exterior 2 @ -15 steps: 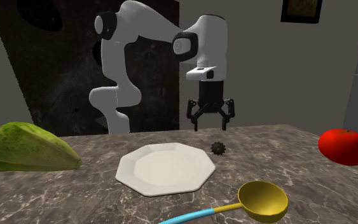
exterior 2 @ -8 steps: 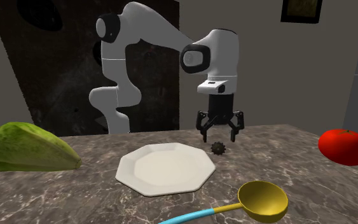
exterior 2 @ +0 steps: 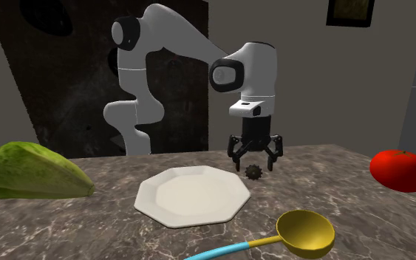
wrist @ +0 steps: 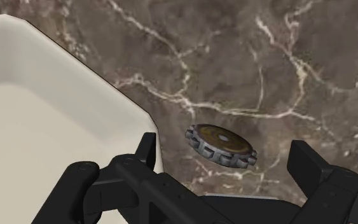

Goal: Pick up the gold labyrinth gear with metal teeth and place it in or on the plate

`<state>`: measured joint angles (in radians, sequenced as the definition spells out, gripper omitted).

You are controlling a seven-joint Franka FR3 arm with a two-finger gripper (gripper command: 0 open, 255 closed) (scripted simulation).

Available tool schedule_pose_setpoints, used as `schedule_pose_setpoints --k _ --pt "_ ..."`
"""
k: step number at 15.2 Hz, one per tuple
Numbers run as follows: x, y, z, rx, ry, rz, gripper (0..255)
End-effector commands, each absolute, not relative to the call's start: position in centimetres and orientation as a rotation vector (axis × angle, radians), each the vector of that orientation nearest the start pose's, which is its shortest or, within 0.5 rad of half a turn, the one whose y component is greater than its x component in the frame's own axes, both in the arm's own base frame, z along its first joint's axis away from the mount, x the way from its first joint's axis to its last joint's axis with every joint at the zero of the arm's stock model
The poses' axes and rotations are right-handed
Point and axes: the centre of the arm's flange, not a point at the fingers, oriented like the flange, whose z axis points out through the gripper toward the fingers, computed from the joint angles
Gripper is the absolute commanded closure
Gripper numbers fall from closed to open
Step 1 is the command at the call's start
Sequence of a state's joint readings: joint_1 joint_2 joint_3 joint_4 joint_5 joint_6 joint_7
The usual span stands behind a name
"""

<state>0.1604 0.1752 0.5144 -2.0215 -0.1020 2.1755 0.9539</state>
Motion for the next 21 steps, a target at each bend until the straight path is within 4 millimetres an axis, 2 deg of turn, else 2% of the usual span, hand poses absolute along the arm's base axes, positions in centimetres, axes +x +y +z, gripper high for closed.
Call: schedule_pose_setpoints --k 1,2,3,12,21 --pt "46.1 35.4 37.5 -3.117 0.357 -0.002 0" --pt "46.1 35.4 37.5 -3.117 0.357 -0.002 0" --pt "46.1 35.4 37.5 -3.117 0.357 -0.002 255" --pt "46.1 35.4 37.5 -3.117 0.357 -0.002 255" --pt "46.1 35.4 42.3 -3.117 0.357 -0.002 255"
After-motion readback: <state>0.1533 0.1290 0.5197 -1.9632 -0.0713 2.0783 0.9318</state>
